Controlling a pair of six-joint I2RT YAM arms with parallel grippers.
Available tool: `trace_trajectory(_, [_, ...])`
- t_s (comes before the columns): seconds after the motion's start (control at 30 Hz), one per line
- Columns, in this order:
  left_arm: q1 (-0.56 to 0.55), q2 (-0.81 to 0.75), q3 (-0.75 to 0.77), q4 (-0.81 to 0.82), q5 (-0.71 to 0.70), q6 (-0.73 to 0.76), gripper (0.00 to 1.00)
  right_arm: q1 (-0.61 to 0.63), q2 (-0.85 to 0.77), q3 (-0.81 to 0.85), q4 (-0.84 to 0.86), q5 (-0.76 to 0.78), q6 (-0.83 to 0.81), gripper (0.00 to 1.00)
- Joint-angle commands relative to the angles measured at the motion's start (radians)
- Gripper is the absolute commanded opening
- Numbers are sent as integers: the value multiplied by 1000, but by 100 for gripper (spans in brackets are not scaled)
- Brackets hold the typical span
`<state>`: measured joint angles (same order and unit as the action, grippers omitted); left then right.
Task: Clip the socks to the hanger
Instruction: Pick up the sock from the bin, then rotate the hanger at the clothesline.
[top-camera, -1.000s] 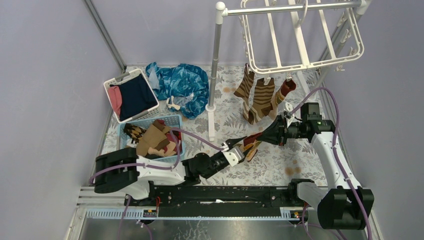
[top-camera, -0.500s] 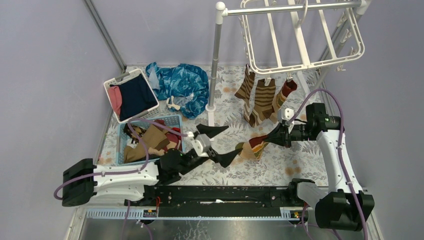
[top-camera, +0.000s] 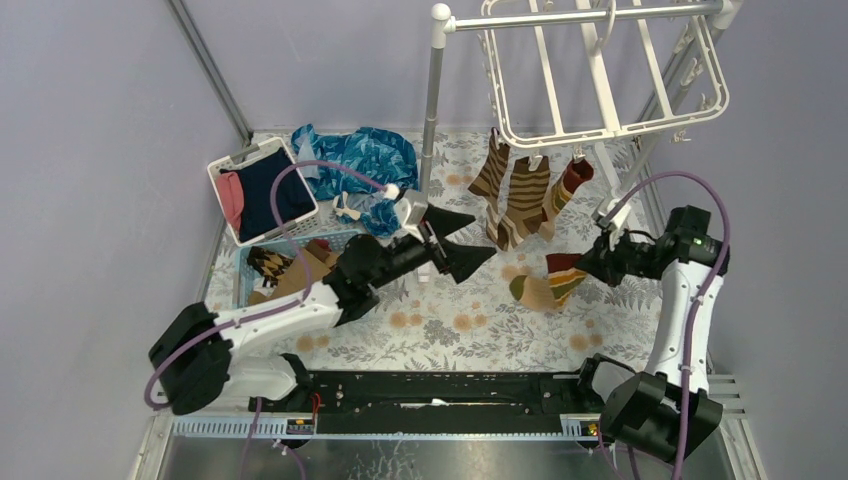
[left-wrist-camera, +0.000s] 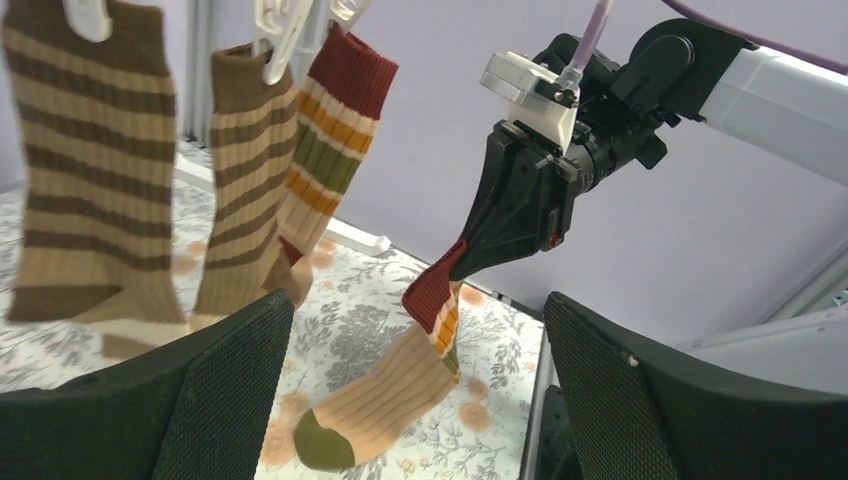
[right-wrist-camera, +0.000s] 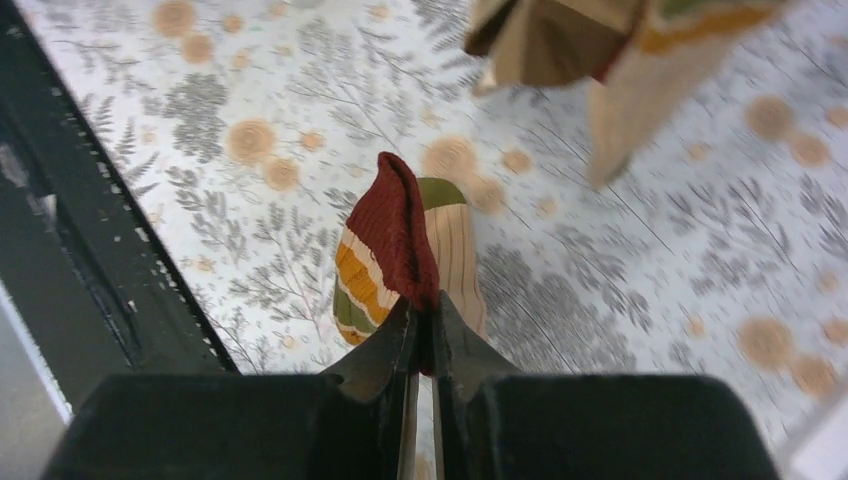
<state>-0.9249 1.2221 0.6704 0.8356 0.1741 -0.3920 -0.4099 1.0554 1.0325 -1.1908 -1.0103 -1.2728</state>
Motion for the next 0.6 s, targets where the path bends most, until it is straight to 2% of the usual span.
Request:
trace_trajectory(0.0, [20,112,136,20,146,-102,98,-117,10,79,-5,58,29,0])
trace_trajectory(0.17, [14,237,242,2,113,-74,95,-267,61,142,-22,18,24,0])
trace_trajectory(0.27, [-16,317,290,30,78,9,94,-321,95,175,-13,-1,45,0])
trace_trajectory(0.43, [-109,457,414,27,-53,199,91,-342,143,215,-2,-24,79,0])
trace_trajectory(0.57, [-133,585,528,18,-208,193,84,-343,142,218,55,-27,143,0])
